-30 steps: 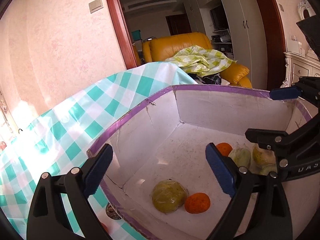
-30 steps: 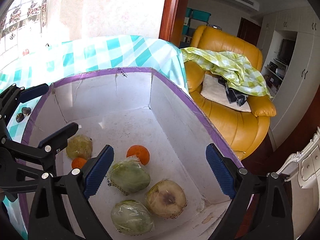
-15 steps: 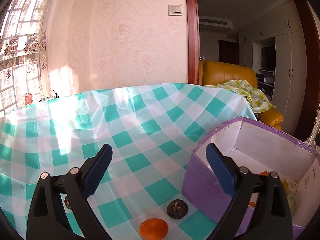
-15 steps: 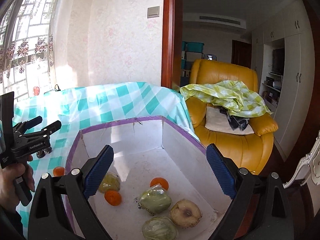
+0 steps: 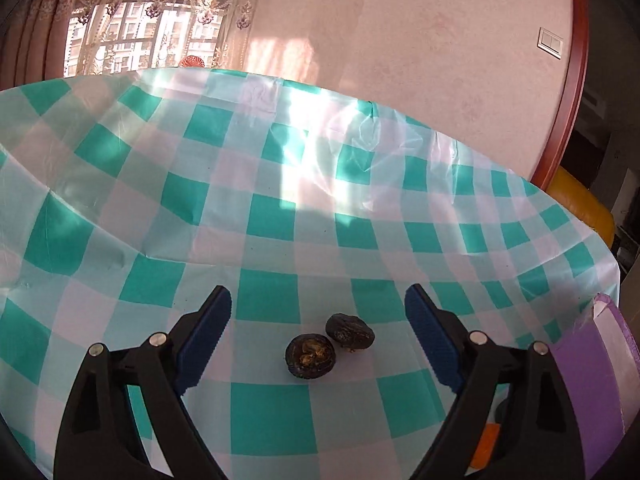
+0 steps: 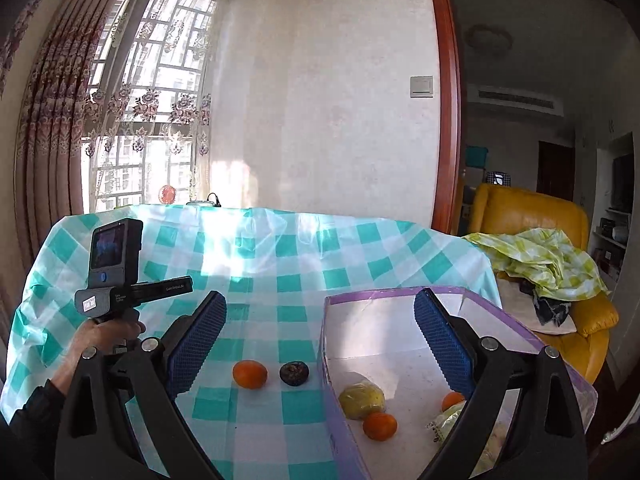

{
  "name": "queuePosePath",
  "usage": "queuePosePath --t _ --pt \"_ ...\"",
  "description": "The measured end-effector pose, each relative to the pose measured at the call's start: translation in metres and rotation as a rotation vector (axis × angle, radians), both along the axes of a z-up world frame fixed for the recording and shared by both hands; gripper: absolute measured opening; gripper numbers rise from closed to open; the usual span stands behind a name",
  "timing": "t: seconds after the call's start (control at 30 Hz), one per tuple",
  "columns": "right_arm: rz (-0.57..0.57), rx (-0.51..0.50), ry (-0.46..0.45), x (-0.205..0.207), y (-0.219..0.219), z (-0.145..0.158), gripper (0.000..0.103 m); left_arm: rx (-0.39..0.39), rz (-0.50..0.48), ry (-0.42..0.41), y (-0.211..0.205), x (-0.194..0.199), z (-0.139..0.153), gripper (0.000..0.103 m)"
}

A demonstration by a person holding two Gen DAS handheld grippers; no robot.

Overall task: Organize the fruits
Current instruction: 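Move both grippers back from the box to the orange and dark fruits, then close the left gripper on a dark brown fruit while the right grasps an orange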

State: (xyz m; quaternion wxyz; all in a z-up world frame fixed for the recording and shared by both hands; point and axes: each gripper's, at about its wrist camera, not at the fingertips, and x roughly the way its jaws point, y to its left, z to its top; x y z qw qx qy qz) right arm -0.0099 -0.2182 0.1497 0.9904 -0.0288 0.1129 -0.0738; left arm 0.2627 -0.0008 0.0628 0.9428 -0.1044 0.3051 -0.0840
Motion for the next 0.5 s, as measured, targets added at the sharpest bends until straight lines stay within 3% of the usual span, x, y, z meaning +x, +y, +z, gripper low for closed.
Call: queuePosePath --t 0.2,0.37,0.5 --pt "0.083 -0.042 0.161 0.047 0.045 -0.041 0.092 -0.042 0.003 0.153 0.025 0.019 -0.037 0.07" --pt "0.113 -0.062 0.297 0.083 0.065 -0.076 0.092 0.015 -0.07 0.184 0.009 0.022 -0.046 0.068" --pt "0.104 0.008 0.377 0.105 0.057 -0.094 0.092 0.089 -0.131 0.194 -0.013 0.023 -0.047 0.068"
